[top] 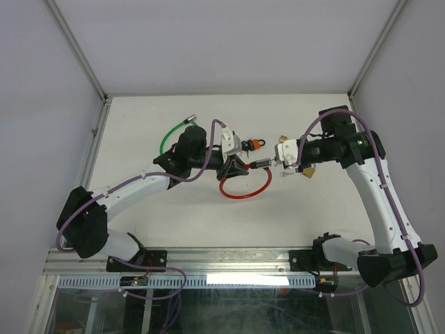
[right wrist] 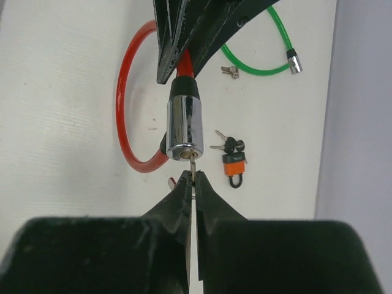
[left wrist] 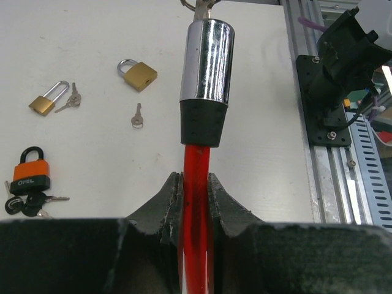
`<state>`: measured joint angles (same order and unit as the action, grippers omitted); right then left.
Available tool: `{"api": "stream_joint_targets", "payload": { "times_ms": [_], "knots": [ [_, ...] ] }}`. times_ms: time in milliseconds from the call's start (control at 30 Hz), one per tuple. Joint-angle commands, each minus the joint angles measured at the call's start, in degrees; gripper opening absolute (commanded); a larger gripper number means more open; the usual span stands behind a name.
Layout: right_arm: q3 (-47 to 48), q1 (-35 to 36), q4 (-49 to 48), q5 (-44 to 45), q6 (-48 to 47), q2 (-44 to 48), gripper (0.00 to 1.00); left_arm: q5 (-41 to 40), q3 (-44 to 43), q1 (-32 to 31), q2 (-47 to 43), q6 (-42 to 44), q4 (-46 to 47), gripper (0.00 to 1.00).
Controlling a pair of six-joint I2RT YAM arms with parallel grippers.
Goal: Lock with the key
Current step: Lock the lock.
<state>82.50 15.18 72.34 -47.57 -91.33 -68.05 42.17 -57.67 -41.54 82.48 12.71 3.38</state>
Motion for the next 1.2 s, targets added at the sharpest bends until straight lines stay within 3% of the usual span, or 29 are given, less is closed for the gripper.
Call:
{"api": "stream_joint_targets", "payload": {
  "times_ms": [0,167,333,400,500,600,667,733,833,900,967,1033,1100,1167],
  "knots": [
    [-1.8,-1.6,-5.5,-1.7,12.1,4.6,0.0,-5.1,1.9,-0.5,-4.0,-0.4,-7.9,0.0],
    [-7.1,0.0,-2.0,-12.9,11.9,6.1,0.0,4.2,3.9,-0.7,-5.7,-9.4,-1.0,0.0],
    [-11.7,5.6,-1.1,-6.8,-1.2,10.8,0.0,23.7,3.7,-0.7,-1.6,-27.0,11.5,0.0],
    [-11.7,6.5,-4.9,-3.4,2.1,11.2,0.0,24.0,0.8,-0.7,0.8,-25.6,6.0,0.0],
    [-10.3,6.5,-10.7,-0.3,12.0,9.4,0.0,14.3,-4.7,-0.7,2.5,-17.1,-7.0,0.0],
    [-10.6,6.4,-11.9,-0.9,14.4,9.0,0.0,4.8,-8.3,-0.5,3.6,-12.8,-15.6,0.0],
    [-9.9,6.2,-10.5,-2.2,14.3,8.6,0.0,4.3,-9.3,0.5,4.2,-11.5,-18.4,0.0],
    [-8.5,5.0,-8.2,-4.5,13.8,7.7,0.0,10.1,-9.7,2.4,5.2,-12.0,-18.8,0.0],
    [-6.4,3.1,-5.2,-9.0,12.9,6.2,0.0,25.1,-10.6,4.3,8.2,-13.1,-19.1,0.0],
    [-4.6,2.3,-5.2,-11.4,17.0,4.9,0.0,27.8,-12.0,4.4,10.3,-12.5,-22.0,0.0],
    [-2.0,1.4,-6.5,-13.3,25.6,2.4,0.0,19.0,-14.8,4.3,11.2,-9.2,-27.7,0.0],
    [0.5,0.0,-3.1,-16.4,27.6,-0.4,0.0,3.2,-16.7,3.3,9.9,-7.6,-30.0,0.0],
    [1.1,-0.9,-2.2,-18.8,31.2,-2.6,0.0,-14.6,-15.5,0.4,6.1,-4.2,-29.2,0.0],
    [-0.1,-1.4,-3.5,-21.1,35.4,-3.8,0.0,-27.4,-10.8,-3.0,0.6,-0.4,-24.6,0.0]
  ]
}}
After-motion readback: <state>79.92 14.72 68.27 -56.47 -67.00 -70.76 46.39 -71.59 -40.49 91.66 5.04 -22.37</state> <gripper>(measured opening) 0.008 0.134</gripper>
